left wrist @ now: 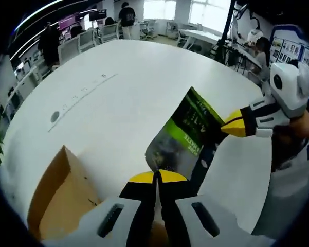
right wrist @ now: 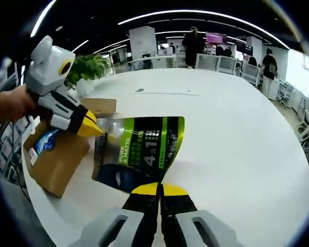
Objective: Operate the shoe box by opening the lid, removing the specified soft item, and placing it in the target area until the item is outside and the box remains undamaged.
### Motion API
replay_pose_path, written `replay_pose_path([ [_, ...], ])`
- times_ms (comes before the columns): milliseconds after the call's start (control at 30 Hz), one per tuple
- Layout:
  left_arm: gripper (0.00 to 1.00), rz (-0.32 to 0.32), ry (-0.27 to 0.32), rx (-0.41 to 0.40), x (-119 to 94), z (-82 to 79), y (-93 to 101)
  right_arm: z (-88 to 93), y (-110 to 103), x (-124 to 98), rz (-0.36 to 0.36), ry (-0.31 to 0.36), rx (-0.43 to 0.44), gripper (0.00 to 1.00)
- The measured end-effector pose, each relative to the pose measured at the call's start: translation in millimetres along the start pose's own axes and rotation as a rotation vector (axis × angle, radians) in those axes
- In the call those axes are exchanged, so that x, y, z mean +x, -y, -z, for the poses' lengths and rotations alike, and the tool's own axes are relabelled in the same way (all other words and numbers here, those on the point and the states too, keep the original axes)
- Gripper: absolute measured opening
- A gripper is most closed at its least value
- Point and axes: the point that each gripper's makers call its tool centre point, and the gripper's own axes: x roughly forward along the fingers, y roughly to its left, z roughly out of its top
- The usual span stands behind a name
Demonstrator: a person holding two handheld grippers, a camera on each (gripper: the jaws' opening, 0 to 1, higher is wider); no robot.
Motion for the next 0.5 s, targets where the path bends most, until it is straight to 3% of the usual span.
replay_pose_path([
  [333,0.0,-0.061,-0.077,0.221,15.3,4.5,0.8,8.1,1.0,5.6,0.016,0.004,0.002,0.0],
  [500,0.0,-0.086,-0.147,0.418,23.3,15.6,3.3,9.7,1.0,9.4,0.015,0.005,0.007,0.0],
])
